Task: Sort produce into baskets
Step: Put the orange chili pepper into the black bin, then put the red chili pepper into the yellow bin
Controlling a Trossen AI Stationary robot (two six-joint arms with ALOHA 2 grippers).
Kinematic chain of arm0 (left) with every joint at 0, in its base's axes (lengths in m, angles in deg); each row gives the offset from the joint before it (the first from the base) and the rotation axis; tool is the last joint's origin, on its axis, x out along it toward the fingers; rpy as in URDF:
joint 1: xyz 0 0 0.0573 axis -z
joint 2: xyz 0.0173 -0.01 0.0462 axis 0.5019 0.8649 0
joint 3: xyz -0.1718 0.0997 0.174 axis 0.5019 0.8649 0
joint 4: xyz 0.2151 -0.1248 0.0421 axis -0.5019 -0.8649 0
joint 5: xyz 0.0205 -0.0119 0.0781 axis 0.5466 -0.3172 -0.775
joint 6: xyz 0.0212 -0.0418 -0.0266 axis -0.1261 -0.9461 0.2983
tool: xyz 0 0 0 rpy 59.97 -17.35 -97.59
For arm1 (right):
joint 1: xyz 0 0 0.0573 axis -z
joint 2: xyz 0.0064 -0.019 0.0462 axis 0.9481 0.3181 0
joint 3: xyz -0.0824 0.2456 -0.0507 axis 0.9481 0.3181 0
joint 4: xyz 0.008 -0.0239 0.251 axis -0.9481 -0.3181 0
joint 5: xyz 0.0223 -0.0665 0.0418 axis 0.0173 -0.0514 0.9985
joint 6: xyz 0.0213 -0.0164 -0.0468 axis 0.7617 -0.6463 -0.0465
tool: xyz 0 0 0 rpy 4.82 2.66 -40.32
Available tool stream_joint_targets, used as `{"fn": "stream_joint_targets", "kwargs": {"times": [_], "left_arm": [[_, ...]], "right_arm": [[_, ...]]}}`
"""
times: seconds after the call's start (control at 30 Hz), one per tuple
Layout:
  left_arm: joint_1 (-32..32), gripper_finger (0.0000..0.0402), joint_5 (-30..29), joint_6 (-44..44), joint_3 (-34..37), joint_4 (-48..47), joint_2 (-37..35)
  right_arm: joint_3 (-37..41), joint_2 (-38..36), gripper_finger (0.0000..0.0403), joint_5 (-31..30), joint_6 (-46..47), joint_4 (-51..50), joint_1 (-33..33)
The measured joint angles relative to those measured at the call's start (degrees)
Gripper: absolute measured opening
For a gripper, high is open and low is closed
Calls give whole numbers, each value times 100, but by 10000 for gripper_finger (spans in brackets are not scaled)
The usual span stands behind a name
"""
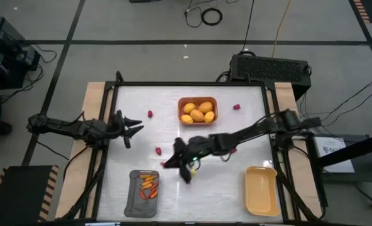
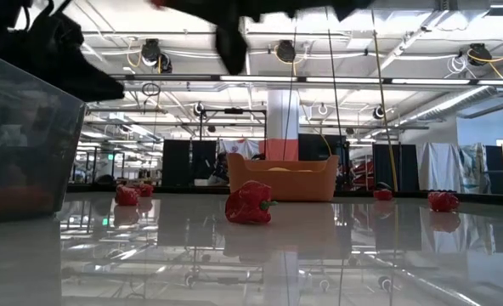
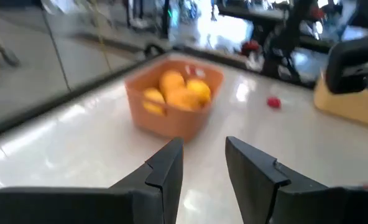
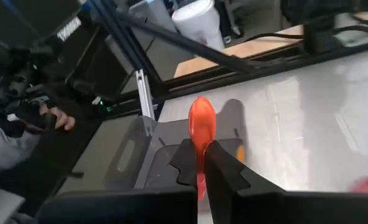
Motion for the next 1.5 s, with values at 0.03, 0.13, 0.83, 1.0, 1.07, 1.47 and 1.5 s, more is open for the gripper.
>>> {"fn": "stream_joint_targets", "kwargs": {"times": [0.03, 0.13, 0.83, 1.0, 1.07, 1.47, 1.5], "left_arm": [[0, 127, 118, -92, 0, -149, 0], [0, 127, 326, -233, 0, -504, 0], [0, 127, 161, -72, 0, -904, 0], [0, 127, 168, -72, 0, -901, 0], [0, 127, 168, -72, 0, -901, 0], [0, 127, 201, -75, 0, -899, 0], [0, 127, 201, -76, 0, -902, 1]], "right_arm": [[-276, 187, 3, -2, -71, -131, -39], [-1038, 685, 3, -2, -290, -467, -113], [-2992, 2205, 69, -570, -430, -1583, -124], [-2990, 2202, 127, -569, -429, -1736, -122], [-2990, 2192, 144, -568, -453, -1863, -122], [-2990, 1662, 171, -630, -567, -3305, 456], [-2990, 1667, 171, -690, -425, -3318, 512]]}}
